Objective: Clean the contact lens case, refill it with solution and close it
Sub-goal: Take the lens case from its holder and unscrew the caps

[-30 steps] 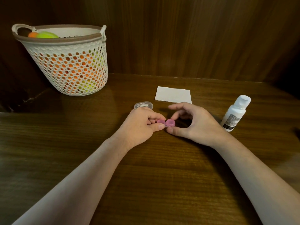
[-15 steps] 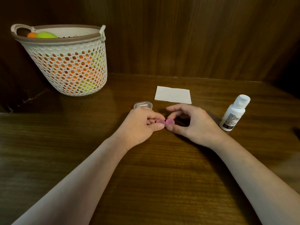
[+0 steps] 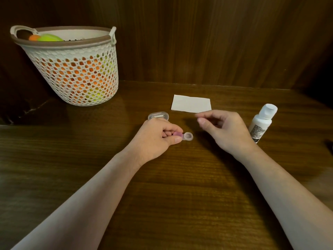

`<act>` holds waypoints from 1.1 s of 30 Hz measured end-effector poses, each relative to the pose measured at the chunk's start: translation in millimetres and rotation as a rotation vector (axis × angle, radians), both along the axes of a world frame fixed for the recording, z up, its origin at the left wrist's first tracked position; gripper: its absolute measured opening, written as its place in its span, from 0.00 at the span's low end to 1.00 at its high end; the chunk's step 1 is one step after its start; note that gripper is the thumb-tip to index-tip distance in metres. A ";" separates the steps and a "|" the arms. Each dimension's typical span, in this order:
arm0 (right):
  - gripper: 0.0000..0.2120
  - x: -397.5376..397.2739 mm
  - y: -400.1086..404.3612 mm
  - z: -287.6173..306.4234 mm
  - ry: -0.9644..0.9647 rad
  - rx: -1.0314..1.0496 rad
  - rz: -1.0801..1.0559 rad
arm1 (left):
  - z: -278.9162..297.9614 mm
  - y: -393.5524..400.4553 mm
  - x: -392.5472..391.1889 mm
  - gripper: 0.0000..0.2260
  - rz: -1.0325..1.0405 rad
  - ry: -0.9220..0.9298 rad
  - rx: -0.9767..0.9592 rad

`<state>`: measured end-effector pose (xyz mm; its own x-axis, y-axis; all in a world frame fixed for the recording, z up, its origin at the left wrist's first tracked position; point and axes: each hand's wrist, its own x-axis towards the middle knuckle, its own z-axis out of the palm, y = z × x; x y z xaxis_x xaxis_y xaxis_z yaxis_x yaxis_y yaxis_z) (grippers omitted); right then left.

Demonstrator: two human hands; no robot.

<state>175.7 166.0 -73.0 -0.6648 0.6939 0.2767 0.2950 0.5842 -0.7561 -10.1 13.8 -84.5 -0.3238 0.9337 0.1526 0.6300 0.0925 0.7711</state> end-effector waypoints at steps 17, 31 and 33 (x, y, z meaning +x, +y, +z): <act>0.03 0.5 6.2 0.6 -0.088 0.148 -0.092 | -0.3 -0.5 -1.3 0.13 -0.009 -0.009 0.011; 0.16 -0.6 -4.5 -5.5 -0.217 0.178 0.160 | -1.0 -1.1 -5.8 0.13 -0.055 0.033 0.025; 0.15 -0.9 -4.5 -5.6 -0.215 0.164 0.154 | -0.9 -1.2 -6.8 0.13 -0.067 0.071 0.032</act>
